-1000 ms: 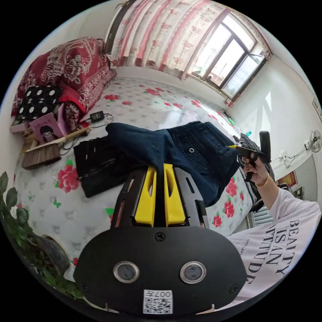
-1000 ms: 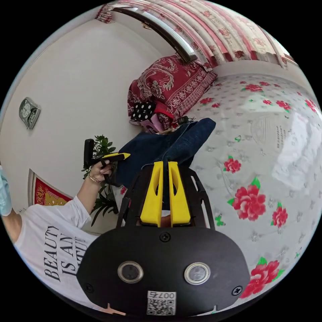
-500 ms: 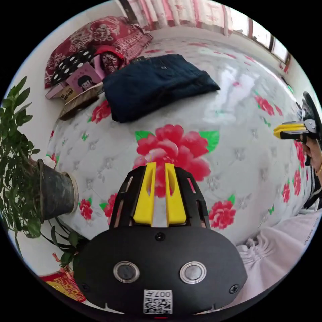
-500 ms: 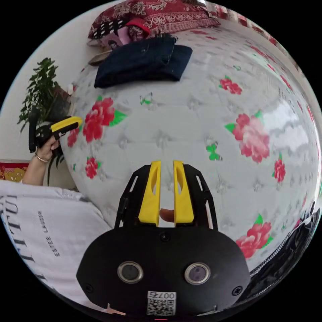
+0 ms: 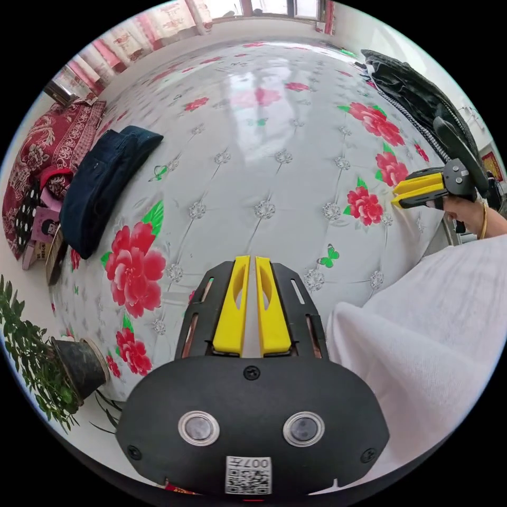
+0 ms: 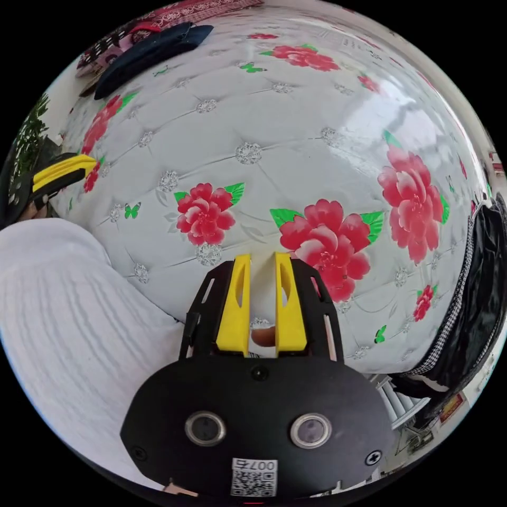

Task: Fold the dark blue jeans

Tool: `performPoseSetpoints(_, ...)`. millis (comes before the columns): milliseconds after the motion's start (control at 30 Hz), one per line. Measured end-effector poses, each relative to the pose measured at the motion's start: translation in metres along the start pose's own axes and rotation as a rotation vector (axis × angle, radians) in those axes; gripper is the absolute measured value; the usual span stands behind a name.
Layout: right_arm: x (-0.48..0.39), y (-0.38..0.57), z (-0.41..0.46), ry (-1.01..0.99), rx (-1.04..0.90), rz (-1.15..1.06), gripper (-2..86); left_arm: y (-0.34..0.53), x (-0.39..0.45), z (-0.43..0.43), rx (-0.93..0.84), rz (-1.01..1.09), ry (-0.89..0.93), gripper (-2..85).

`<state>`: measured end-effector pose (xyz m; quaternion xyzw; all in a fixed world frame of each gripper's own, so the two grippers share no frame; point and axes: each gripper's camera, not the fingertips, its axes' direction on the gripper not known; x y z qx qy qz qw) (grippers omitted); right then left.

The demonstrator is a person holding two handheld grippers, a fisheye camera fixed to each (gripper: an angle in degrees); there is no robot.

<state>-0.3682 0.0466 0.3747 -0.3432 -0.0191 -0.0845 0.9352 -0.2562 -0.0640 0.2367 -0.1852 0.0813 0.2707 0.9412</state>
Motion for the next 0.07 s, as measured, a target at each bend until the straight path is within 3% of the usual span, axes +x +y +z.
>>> performPoseSetpoints(67, 0.010, 0.016, 0.010, -0.057, 0.028, 0.029, 2.0, -0.003, 0.017, -0.005, -0.005, 0.007, -0.012, -0.6)
